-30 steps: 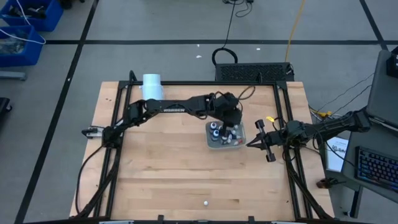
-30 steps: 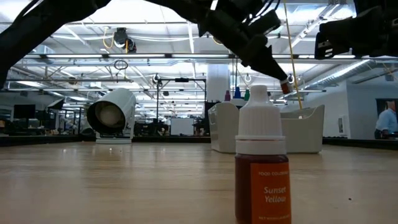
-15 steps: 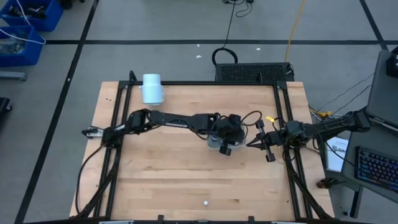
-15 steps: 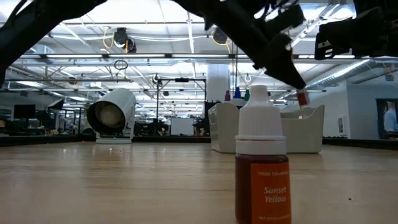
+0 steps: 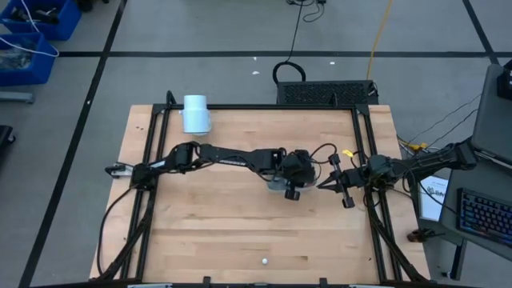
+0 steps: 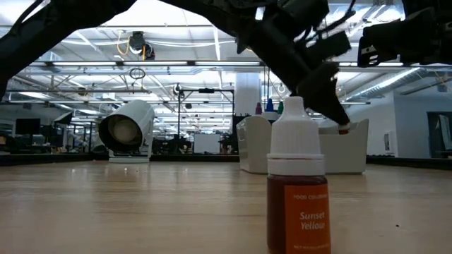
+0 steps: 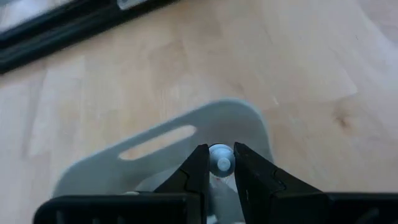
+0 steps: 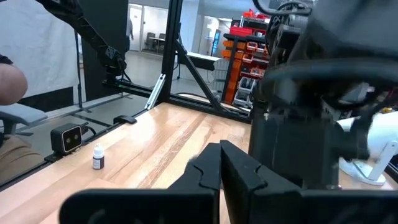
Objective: Pick & Place food coloring
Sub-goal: Put the small red food coloring bottle into the gray bin
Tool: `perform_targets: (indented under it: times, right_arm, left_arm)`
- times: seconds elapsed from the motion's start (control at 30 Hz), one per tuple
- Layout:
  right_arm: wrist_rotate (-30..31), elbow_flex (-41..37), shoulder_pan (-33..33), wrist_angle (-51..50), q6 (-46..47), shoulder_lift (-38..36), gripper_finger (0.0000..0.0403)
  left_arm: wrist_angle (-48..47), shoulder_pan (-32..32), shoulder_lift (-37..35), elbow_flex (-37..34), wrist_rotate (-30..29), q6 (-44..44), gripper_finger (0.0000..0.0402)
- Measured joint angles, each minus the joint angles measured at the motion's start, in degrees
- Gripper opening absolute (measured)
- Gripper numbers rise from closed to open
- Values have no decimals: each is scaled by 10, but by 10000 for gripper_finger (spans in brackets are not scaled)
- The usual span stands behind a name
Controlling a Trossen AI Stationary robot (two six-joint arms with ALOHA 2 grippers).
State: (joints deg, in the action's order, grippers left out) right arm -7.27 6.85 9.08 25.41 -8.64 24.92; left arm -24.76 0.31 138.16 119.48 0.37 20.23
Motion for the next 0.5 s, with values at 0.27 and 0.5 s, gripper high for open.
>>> perform_targets:
  times: [0.27,0.5]
  right_arm:
    - [0,0,0,0,0,0,0]
    - [0,0,0,0,0,0,0]
  left_arm:
    - [-6,0,6,0,11,15,60]
    - [-5,2,6,0,11,16,80]
